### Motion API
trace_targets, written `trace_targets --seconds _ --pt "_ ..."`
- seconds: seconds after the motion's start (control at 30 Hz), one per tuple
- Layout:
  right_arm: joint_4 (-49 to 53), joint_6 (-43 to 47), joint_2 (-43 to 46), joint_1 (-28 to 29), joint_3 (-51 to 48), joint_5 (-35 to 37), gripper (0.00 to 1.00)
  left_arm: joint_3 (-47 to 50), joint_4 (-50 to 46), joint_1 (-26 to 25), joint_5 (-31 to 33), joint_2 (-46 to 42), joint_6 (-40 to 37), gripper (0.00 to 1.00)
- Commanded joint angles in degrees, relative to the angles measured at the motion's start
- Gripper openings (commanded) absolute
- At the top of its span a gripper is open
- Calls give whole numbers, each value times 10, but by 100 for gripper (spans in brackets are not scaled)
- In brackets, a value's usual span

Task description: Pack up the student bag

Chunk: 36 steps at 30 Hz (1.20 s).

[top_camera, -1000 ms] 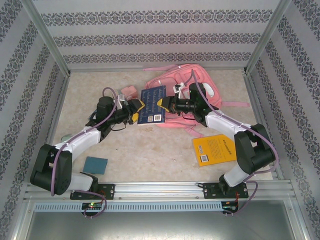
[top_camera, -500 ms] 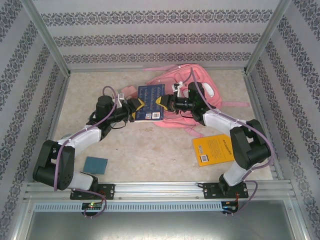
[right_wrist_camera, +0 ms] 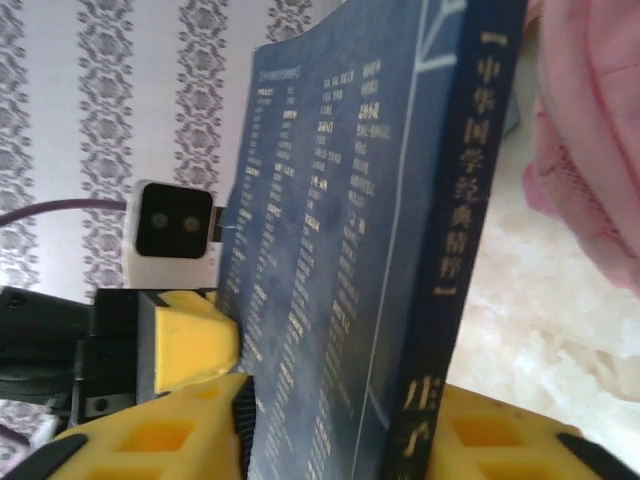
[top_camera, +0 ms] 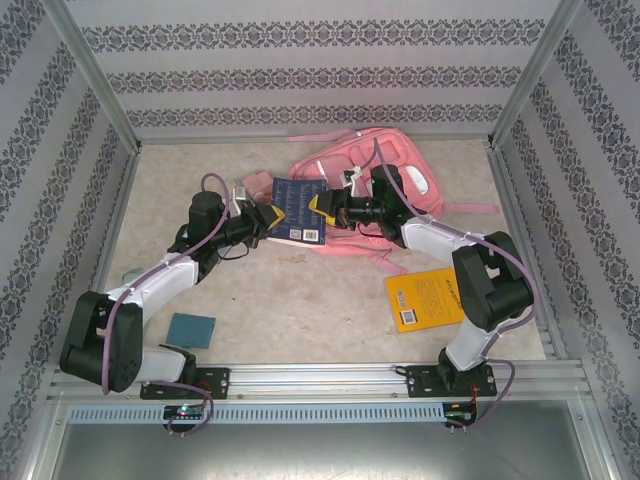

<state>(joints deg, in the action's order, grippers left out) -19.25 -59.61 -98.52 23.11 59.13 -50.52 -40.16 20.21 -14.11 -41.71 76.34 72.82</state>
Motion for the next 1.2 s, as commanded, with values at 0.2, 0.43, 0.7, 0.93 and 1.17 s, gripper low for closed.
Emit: trace_targets --seconds 0.2,0.43,0.7,0.93,1.17 --pt "394 283 -2 -3 132 256 45 -21 -151 28 86 -84 -107 0" --pt "517 390 -82 47 265 408 43 -18 -206 39 130 -121 -140 0" --pt "561 429 -194 82 397 479 43 -16 -230 44 134 -135 -148 0" --pt "607 452 -275 95 488 546 44 -8 -238 44 129 -146 -147 0" --pt "624 474 -307 97 513 597 31 -1 -241 44 129 -157 -147 0"
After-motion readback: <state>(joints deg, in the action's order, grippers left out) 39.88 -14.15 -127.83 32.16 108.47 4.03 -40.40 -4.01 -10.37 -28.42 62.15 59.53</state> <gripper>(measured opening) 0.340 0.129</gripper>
